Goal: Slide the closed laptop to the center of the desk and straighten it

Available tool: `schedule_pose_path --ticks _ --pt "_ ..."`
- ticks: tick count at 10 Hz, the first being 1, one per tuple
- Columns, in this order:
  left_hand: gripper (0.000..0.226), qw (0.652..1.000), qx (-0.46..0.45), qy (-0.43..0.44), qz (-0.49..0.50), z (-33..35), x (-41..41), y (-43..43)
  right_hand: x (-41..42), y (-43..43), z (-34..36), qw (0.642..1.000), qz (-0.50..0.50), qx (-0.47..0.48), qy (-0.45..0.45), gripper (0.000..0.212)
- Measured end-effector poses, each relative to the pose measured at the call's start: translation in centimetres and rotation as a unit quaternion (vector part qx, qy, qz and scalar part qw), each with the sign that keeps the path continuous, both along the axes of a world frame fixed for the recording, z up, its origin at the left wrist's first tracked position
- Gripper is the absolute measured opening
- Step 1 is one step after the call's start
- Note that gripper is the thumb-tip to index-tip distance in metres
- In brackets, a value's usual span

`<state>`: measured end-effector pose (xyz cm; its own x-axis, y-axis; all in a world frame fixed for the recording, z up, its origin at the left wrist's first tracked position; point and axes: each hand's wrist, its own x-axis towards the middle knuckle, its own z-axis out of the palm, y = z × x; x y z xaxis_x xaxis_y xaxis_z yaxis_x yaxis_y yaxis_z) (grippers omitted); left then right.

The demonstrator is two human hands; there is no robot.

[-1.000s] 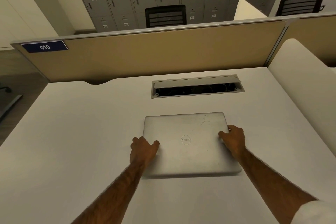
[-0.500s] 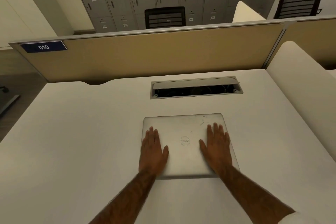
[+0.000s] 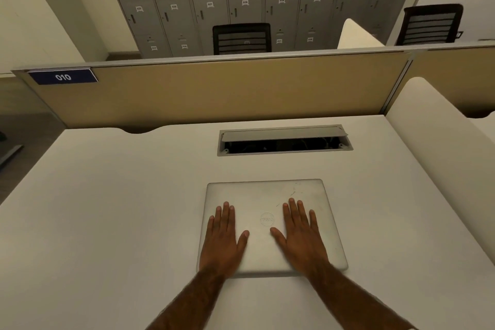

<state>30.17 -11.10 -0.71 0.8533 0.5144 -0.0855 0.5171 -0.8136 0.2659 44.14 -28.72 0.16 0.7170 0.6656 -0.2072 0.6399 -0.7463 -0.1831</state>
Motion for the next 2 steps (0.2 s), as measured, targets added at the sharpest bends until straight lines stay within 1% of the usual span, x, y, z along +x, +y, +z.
schedule_pose_path --ticks 1,2 --pt "0.078 1.000 -0.013 0.005 0.003 0.4 0.0 0.0 0.6 0.0 0.5 1.000 0.013 -0.008 -0.011 0.085" --pt "0.079 1.000 0.004 -0.004 0.009 1.5 0.2 0.8 1.8 0.6 1.6 0.999 0.016 -0.004 -0.045 0.087"
